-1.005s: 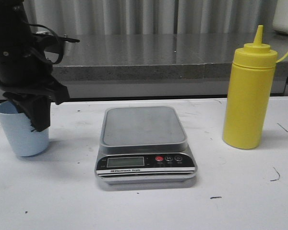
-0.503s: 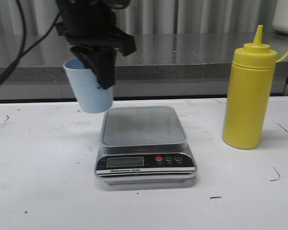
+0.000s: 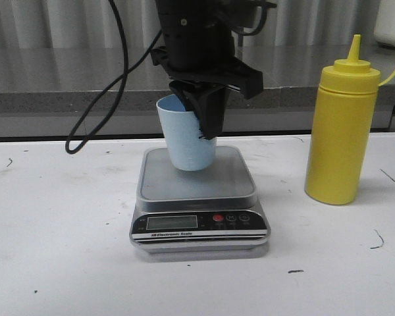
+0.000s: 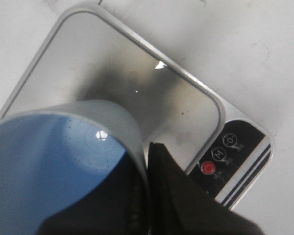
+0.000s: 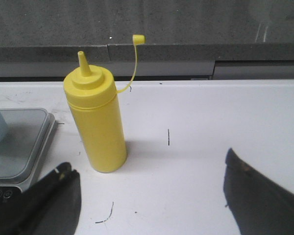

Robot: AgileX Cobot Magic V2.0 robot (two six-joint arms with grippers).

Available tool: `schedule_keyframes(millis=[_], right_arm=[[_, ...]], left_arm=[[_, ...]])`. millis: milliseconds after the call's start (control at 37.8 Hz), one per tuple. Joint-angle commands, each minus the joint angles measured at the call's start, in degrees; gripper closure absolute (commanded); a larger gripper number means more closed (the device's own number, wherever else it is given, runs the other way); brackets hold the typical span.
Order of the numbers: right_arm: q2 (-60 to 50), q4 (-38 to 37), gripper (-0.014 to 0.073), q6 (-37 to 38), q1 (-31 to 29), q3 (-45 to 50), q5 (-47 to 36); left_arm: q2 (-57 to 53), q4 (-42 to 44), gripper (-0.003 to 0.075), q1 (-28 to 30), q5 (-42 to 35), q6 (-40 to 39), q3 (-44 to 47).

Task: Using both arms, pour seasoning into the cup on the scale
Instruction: 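Lift the blue cup with the left gripper and lower it onto the scale, then open the left gripper and raise it away from the cup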

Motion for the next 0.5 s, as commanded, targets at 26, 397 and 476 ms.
schedule_keyframes(millis=[26,397,476], right_arm=[[0.8,0.1,-0.0019,0.1,0.1,-2.0,-3.8],[0.8,0.1,-0.0019,0.1,0.1,-2.0,-3.8],[0.8,0.1,-0.0019,0.1,0.1,-2.0,-3.8]], left_arm=[[-2.2,0.0,0.0739,-0.7,-0.7,-0.3,-2.4],[-2.0,0.0,0.0444,-0.7,1.7,-0.5,-4.0],[-2.0,0.0,0.0311,-0.7,3.4,-0.6,-5.2]])
